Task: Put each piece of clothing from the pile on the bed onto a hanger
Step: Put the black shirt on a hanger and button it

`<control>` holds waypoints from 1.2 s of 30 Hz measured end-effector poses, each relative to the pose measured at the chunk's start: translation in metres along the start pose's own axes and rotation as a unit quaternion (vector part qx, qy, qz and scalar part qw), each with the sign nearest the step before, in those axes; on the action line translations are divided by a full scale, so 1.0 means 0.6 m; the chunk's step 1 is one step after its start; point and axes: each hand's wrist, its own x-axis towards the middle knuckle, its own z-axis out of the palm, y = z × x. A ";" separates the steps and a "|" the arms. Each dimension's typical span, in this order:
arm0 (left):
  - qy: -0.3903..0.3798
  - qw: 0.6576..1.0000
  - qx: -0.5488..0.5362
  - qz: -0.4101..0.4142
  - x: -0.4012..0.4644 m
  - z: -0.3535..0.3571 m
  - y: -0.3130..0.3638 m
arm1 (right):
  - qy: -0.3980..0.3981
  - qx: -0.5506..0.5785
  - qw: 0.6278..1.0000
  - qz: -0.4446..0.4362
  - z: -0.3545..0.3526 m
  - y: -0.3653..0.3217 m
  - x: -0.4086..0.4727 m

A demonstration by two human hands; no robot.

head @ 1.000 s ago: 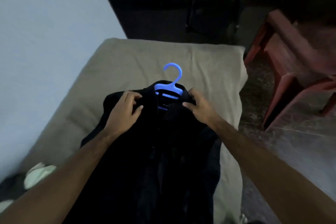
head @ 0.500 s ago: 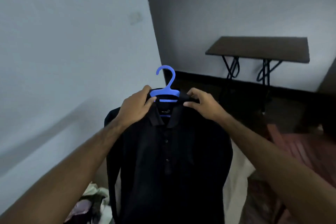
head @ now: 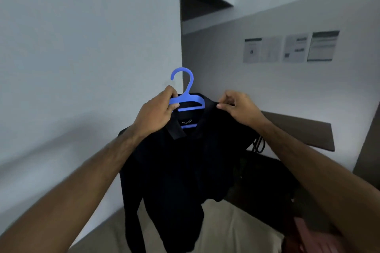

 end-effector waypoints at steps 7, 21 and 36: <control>0.076 0.997 -0.015 0.000 0.001 -0.123 0.102 | -0.040 -0.171 0.984 -0.037 -0.164 -0.086 -0.049; 0.167 0.983 -0.076 0.013 -0.094 -0.300 0.337 | -0.050 -0.307 0.949 0.051 -0.399 -0.191 -0.310; 0.131 0.969 -0.147 0.152 -0.052 -0.234 0.786 | 0.251 -0.181 0.946 0.092 -0.871 -0.151 -0.600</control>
